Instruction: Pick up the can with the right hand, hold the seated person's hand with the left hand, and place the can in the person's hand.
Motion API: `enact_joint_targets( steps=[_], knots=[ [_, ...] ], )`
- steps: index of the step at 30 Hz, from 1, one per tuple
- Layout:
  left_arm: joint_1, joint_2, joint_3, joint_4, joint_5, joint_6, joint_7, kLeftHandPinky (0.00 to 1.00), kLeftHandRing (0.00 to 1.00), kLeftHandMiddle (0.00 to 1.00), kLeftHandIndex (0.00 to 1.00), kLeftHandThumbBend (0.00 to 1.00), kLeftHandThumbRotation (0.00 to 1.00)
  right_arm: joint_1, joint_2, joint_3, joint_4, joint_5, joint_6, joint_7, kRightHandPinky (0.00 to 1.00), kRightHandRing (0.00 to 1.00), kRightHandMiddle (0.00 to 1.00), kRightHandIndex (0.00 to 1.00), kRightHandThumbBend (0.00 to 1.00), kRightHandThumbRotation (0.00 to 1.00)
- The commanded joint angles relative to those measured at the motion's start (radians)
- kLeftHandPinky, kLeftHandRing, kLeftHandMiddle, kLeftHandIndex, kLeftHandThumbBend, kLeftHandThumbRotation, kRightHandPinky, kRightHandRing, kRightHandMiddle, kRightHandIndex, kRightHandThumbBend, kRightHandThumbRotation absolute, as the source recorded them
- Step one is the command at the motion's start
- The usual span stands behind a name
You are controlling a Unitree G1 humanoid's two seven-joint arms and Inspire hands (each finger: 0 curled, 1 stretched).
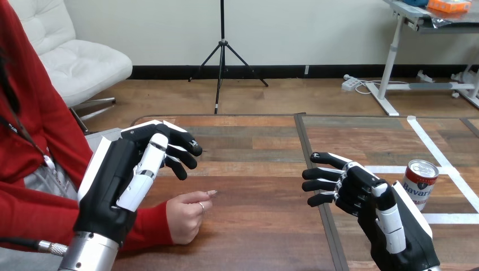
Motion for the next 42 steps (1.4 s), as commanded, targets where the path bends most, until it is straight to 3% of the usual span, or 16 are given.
enact_joint_targets(
  steps=[1,26,32,42],
  knots=[
    [-0.059,0.009,0.009,0.004,-0.012,-0.030,-0.004,0.34,0.46,0.52,0.44,0.00,0.81,-0.048,0.004,-0.008,-0.033,0.005,-0.002,-0.002,0.61,0.71,0.73,0.79,0.90,1.00],
    [-0.058,0.011,0.010,0.001,-0.011,-0.024,-0.009,0.34,0.47,0.52,0.43,0.00,0.80,-0.076,0.023,-0.008,0.005,0.013,0.014,-0.010,0.61,0.70,0.74,0.78,0.89,1.00],
    [-0.058,0.013,0.010,0.000,-0.008,-0.016,-0.010,0.34,0.47,0.52,0.43,0.00,0.80,-0.123,0.025,-0.025,0.048,0.012,0.025,-0.029,0.62,0.71,0.73,0.77,0.88,1.00],
    [-0.060,0.016,0.009,0.001,0.002,-0.019,-0.011,0.34,0.47,0.51,0.44,0.00,0.80,-0.260,-0.001,-0.084,0.183,0.035,0.037,-0.050,0.66,0.74,0.76,0.80,0.85,1.00]
  ],
)
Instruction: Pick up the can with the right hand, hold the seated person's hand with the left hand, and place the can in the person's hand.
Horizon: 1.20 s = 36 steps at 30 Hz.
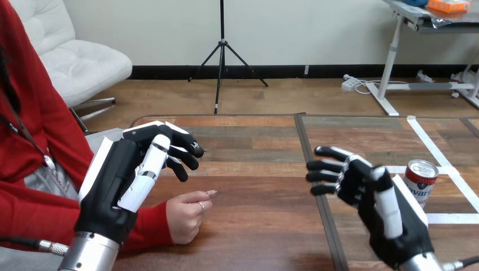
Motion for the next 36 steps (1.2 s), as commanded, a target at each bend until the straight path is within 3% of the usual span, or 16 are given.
enact_joint_targets(
  steps=[1,9,23,29,36],
  knots=[
    [-0.060,0.016,0.009,0.001,0.003,-0.018,0.001,0.34,0.47,0.51,0.44,0.00,0.80,-0.166,-0.015,-0.068,0.070,0.029,0.009,-0.030,0.66,0.74,0.77,0.81,0.84,1.00],
    [-0.057,0.016,0.011,-0.001,0.000,-0.021,0.000,0.34,0.47,0.51,0.44,0.00,0.80,-0.249,-0.044,-0.105,0.153,-0.004,0.011,-0.088,0.71,0.77,0.79,0.82,0.85,1.00],
    [-0.052,0.014,0.019,0.004,-0.005,-0.029,0.004,0.34,0.46,0.51,0.44,0.00,0.79,-0.370,-0.090,-0.167,0.259,0.029,0.000,-0.067,0.77,0.82,0.83,0.84,0.83,1.00],
    [-0.047,0.014,0.023,0.000,-0.008,-0.026,0.003,0.34,0.46,0.50,0.44,0.00,0.79,-0.417,-0.108,-0.186,0.304,-0.005,-0.027,-0.095,0.76,0.83,0.84,0.84,0.84,1.00],
    [-0.040,0.014,0.027,-0.002,-0.006,-0.027,0.006,0.33,0.46,0.50,0.43,0.00,0.77,-0.468,-0.144,-0.195,0.383,-0.092,-0.078,-0.173,0.76,0.83,0.84,0.84,0.83,1.00]
  ],
)
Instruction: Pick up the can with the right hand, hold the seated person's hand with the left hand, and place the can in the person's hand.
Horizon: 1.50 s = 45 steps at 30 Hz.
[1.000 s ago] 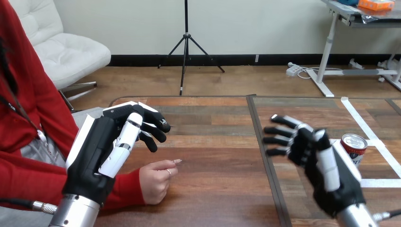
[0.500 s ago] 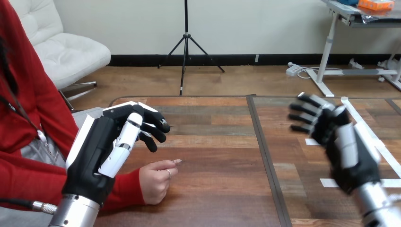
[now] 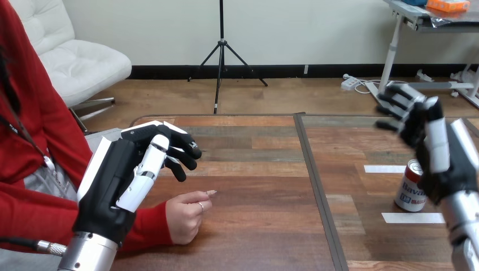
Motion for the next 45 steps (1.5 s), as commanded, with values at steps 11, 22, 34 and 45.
enact_joint_targets(
  steps=[11,22,34,45],
  knots=[
    [-0.030,0.013,0.029,-0.002,-0.011,-0.029,0.005,0.32,0.46,0.50,0.43,0.00,0.76,-0.179,-0.097,-0.012,0.185,-0.137,-0.119,-0.125,0.79,0.85,0.85,0.85,0.91,1.00],
    [-0.024,0.012,0.032,-0.021,0.003,-0.019,0.010,0.32,0.45,0.48,0.42,0.00,0.73,-0.222,-0.174,0.034,0.280,-0.300,-0.164,-0.250,0.79,0.86,0.86,0.85,0.92,1.00],
    [-0.024,0.008,0.025,-0.031,0.014,-0.008,0.011,0.31,0.43,0.47,0.41,0.00,0.70,-0.253,-0.261,0.097,0.335,-0.475,-0.069,-0.355,0.85,0.92,0.91,0.88,0.96,0.81],
    [-0.030,0.004,0.017,-0.027,0.020,-0.009,0.012,0.31,0.42,0.48,0.42,0.00,0.62,-0.296,-0.299,0.108,0.433,-0.453,-0.043,-0.281,0.86,0.96,0.95,0.93,1.00,0.57]
  ],
)
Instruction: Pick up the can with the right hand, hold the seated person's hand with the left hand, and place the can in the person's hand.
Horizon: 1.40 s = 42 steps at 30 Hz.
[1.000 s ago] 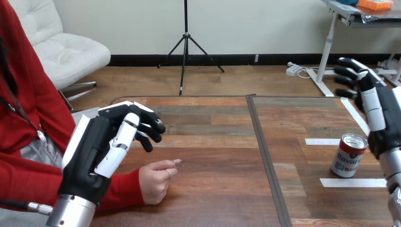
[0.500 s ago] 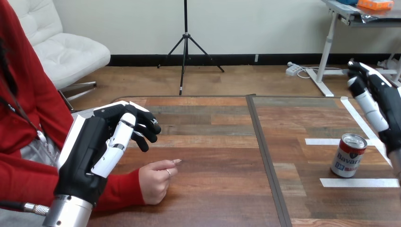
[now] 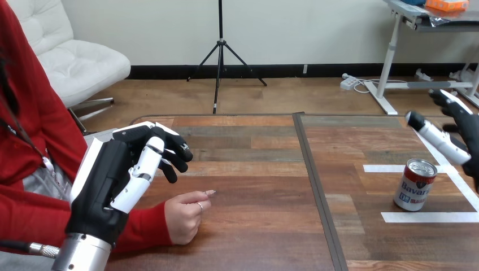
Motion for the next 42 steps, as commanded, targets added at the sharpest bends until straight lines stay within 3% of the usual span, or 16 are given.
enact_joint_targets(
  steps=[1,11,21,29,34,42],
  knots=[
    [-0.038,0.003,-0.010,-0.024,0.004,-0.010,0.008,0.31,0.42,0.47,0.41,0.00,0.60,-0.110,-0.037,0.011,0.048,0.020,-0.007,0.030,0.86,0.96,0.95,0.94,1.00,0.56],
    [-0.041,0.000,-0.012,-0.031,0.011,-0.001,0.012,0.30,0.42,0.47,0.41,0.00,0.47,-0.130,-0.062,0.024,0.113,0.010,-0.004,0.023,0.89,0.98,0.98,0.95,1.00,0.51],
    [-0.043,0.000,-0.014,-0.031,0.012,0.008,0.013,0.30,0.41,0.46,0.42,0.00,0.36,-0.159,-0.081,0.039,0.179,0.007,0.035,0.026,0.89,1.00,1.00,0.96,1.00,0.47],
    [-0.045,0.000,-0.015,-0.027,0.010,0.004,0.013,0.28,0.39,0.45,0.42,0.00,0.16,-0.177,-0.086,0.043,0.212,0.019,0.064,0.058,0.86,0.98,0.98,0.95,1.00,0.43],
    [-0.046,0.002,-0.015,-0.025,0.011,0.001,0.012,0.28,0.39,0.45,0.42,0.00,0.06,-0.181,-0.094,0.064,0.222,-0.006,0.075,0.058,0.85,0.96,0.96,0.94,1.00,0.43],
    [-0.044,0.000,-0.013,-0.029,0.003,0.002,0.012,0.28,0.39,0.45,0.42,0.01,0.01,-0.186,-0.099,0.095,0.238,-0.027,0.085,0.066,0.82,0.92,0.93,0.92,1.00,0.44]
  ],
)
